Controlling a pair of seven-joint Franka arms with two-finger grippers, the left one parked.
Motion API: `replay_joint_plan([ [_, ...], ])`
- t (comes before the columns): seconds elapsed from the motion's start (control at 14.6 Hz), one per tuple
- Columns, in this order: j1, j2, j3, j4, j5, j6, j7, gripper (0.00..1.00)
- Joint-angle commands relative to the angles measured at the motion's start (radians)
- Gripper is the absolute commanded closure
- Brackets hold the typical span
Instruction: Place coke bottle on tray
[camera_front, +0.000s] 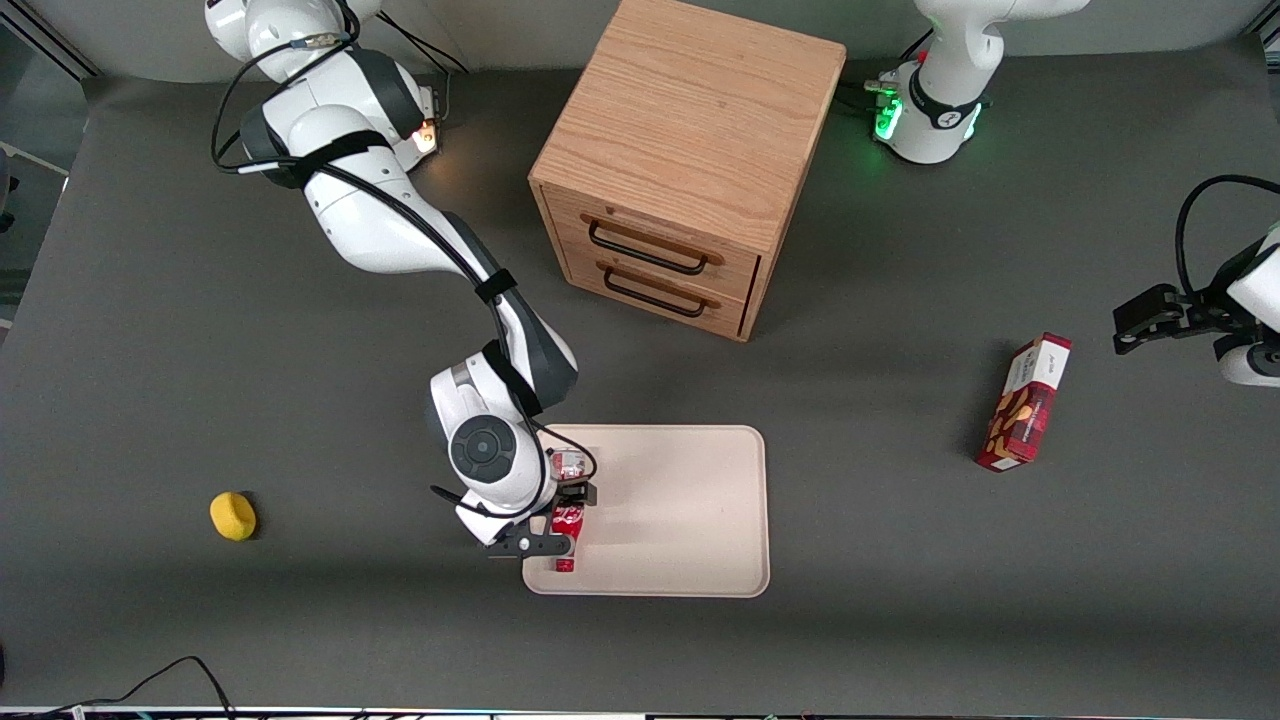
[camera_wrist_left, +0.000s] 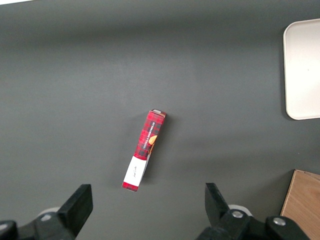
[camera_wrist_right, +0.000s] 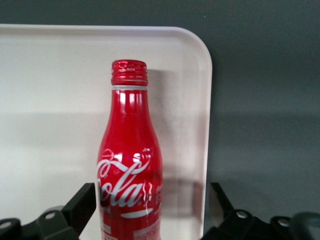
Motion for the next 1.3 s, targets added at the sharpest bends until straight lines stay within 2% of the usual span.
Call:
replay_joint_plan([
  [0.0,0.005,0.008,-0.005,0.021,-0.010,-0.003,-0.010,0.00],
  [0.48,-0.001,-0.049,-0.004,0.021,-0.005,-0.075,-0.017,0.00],
  [0.62,-0.003,-0.095,-0.004,0.021,0.002,-0.162,-0.009,0.00],
  [0.82,-0.069,-0.217,0.030,-0.023,0.021,-0.313,-0.018,0.00],
  [0.96,-0.134,-0.344,0.070,-0.146,0.030,-0.344,-0.021,0.00],
  [1.1,-0.191,-0.505,0.104,-0.337,0.030,-0.347,-0.030,0.00],
  [1.23,-0.242,-0.668,0.105,-0.523,0.031,-0.347,-0.154,0.00],
])
